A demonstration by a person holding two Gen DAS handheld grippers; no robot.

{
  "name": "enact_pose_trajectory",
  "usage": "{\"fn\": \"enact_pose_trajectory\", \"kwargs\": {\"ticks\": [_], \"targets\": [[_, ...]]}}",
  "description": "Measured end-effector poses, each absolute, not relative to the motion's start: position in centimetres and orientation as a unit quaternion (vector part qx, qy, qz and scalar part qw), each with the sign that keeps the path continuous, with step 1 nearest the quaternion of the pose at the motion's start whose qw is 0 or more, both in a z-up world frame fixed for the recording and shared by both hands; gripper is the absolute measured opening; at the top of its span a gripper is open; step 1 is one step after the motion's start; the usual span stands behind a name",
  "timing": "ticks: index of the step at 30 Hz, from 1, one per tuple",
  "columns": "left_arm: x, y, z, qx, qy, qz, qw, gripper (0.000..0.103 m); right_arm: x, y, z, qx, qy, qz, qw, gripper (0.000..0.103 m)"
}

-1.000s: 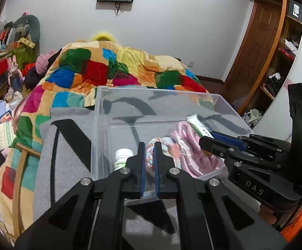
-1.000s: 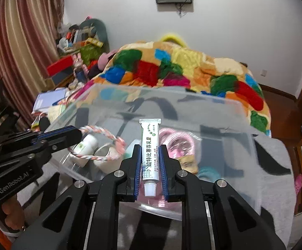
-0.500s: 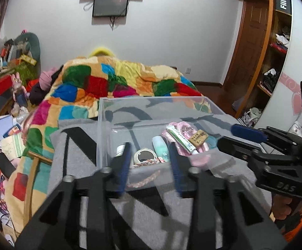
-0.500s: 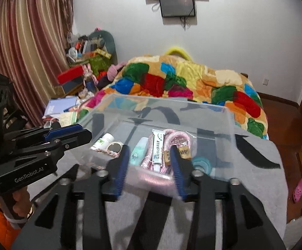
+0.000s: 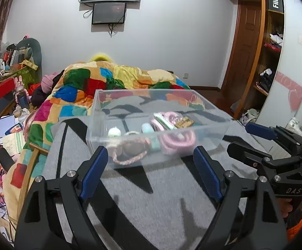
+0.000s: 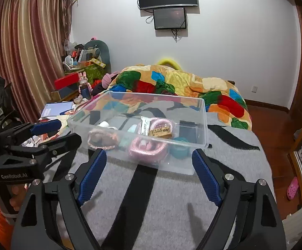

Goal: Organize objects

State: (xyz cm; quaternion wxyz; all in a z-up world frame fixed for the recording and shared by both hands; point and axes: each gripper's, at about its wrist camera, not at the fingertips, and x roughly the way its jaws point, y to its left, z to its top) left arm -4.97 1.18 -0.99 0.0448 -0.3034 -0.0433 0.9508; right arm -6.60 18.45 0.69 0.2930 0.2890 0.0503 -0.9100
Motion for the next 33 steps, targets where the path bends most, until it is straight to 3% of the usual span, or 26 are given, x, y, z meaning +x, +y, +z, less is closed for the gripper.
{"fn": "enact_pose_trajectory", "kwargs": {"ticks": [33], "targets": [[-4.00,1.47,-1.61,-0.307,-0.055,0.949,0.046,0.089,-6.30,18.57,-0.18,0.290,0.031,-0.908,0.300,0.082]]}}
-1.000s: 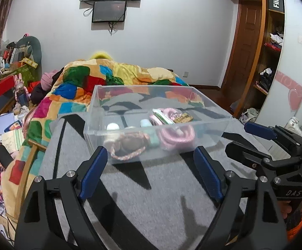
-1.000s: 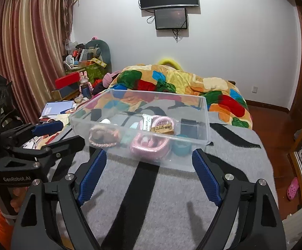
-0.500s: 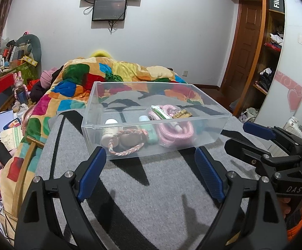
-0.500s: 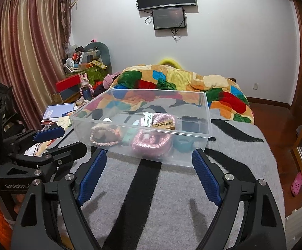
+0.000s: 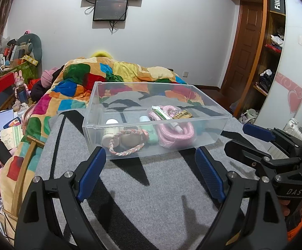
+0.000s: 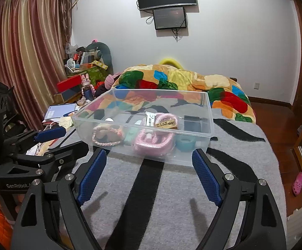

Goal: Organize objects

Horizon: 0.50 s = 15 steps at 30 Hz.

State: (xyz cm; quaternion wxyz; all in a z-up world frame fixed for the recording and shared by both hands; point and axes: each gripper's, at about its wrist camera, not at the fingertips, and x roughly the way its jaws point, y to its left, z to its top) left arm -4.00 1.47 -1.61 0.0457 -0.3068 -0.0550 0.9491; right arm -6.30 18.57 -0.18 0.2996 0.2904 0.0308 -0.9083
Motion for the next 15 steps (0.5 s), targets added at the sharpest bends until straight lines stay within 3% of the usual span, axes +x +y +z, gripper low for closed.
{"fn": "enact_pose_trajectory", "kwargs": {"ticks": [15], "targets": [[-3.94,2.09,-1.51,-0.305,-0.050,0.950,0.048,0.091,-5.98,18.53,0.07,0.289,0.028,-0.908,0.303,0.082]]}}
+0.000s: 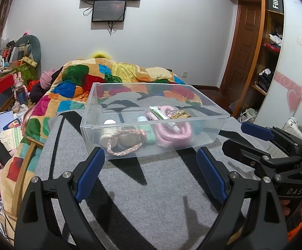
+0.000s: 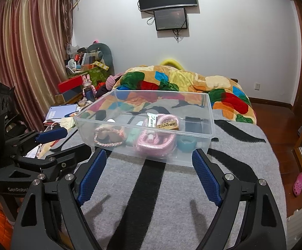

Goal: Organize objects

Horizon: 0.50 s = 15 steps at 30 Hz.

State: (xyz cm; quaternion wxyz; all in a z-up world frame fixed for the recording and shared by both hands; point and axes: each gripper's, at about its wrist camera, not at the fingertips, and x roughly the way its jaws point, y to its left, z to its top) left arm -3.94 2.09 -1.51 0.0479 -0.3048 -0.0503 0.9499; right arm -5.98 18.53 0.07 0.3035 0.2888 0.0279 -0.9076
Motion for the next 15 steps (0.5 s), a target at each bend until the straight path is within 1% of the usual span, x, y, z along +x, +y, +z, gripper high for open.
{"fn": "enact_pose_trajectory", "kwargs": {"ticks": [15], "targets": [[-3.84,2.01,-1.40,-0.302,-0.053,0.951,0.046,0.093,-5.92,18.45,0.29,0.290,0.024,-0.906,0.308,0.082]]}}
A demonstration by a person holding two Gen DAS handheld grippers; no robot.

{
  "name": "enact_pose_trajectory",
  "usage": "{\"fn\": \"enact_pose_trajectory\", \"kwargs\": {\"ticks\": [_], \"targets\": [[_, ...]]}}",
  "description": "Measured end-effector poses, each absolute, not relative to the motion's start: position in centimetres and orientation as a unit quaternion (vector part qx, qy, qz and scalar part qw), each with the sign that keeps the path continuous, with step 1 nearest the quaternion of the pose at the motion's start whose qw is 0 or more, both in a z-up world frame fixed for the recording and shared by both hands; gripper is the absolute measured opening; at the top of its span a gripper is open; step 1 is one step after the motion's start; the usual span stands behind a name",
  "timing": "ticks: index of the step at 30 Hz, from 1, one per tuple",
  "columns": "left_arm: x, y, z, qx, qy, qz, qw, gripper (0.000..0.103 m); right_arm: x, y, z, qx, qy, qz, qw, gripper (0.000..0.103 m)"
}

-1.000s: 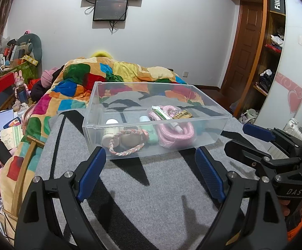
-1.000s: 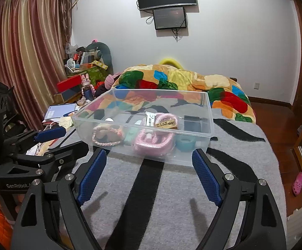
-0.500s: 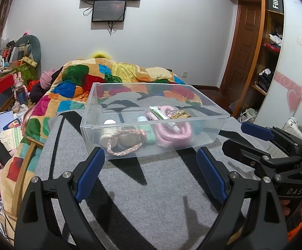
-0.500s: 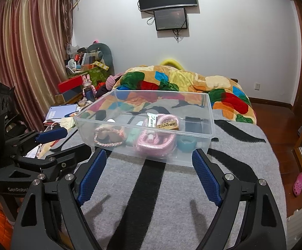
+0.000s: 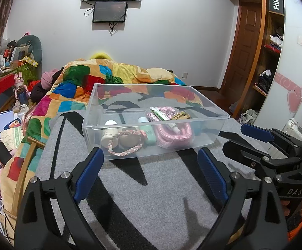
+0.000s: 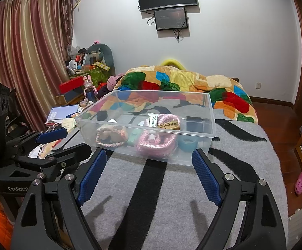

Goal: Organize objects

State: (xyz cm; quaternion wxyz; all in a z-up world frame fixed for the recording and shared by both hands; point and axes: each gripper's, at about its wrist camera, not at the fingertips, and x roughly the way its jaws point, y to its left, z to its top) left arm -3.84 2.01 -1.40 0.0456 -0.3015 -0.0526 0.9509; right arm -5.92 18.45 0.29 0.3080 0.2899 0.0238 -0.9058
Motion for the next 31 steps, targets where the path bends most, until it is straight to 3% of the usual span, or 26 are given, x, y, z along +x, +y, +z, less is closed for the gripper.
{"fn": "enact_pose_trajectory", "kwargs": {"ticks": [31], "targets": [[-3.75,2.09,-1.62,-0.302,-0.057,0.951,0.043,0.094,-5.80,18.52,0.16,0.291,0.021,-0.905,0.309,0.082]]}}
